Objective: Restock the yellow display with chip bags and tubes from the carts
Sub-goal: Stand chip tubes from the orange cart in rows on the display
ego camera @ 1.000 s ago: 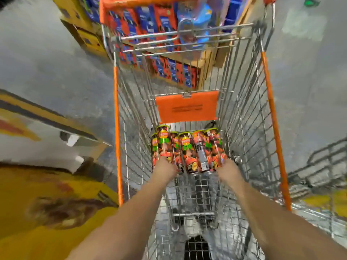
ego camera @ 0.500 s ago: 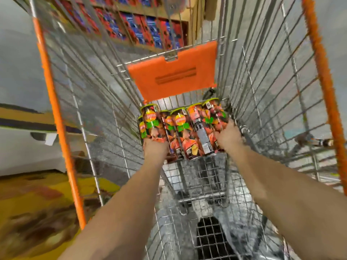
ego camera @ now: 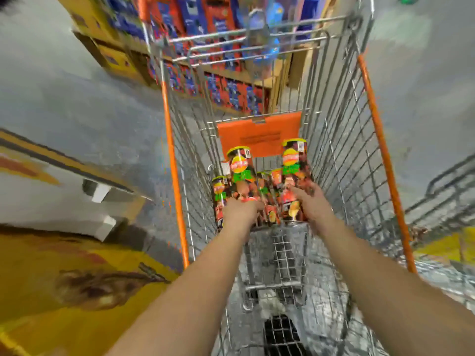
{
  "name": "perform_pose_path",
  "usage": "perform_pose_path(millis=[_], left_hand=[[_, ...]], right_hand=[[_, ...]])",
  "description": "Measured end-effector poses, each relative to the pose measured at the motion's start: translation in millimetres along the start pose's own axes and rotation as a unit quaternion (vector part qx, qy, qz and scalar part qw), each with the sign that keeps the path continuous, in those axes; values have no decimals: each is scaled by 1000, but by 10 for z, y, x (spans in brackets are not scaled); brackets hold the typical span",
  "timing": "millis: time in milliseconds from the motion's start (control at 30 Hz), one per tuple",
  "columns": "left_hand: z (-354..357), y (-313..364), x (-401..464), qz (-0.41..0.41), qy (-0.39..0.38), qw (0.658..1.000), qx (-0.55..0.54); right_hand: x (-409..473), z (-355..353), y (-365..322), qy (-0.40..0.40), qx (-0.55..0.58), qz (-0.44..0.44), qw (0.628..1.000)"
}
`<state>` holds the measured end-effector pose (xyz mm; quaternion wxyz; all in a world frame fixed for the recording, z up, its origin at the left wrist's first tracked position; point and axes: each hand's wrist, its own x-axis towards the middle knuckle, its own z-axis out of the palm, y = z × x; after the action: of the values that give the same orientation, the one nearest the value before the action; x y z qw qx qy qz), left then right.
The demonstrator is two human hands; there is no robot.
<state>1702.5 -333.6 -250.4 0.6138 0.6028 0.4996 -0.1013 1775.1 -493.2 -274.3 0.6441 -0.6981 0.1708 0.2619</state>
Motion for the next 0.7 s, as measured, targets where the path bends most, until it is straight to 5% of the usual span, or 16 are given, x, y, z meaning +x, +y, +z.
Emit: perform_pose_path(millis=[133, 333, 533, 700], left_hand=[[-424, 233, -939, 78, -69, 992, -78], [-1592, 193, -2254, 199, -53, 969, -137], [-2798, -194, -3177, 276, 11, 949, -150], [-3698, -602, -3665, 319, 117, 934, -113]], right_hand=[[-854, 176, -396, -111, 67, -27, 991], [-2454, 647, -833, -270, 132, -57, 952], [-3682, 1406, -938, -340, 105, -99, 929], [-4406, 2142, -841, -401, -26, -167, 900]])
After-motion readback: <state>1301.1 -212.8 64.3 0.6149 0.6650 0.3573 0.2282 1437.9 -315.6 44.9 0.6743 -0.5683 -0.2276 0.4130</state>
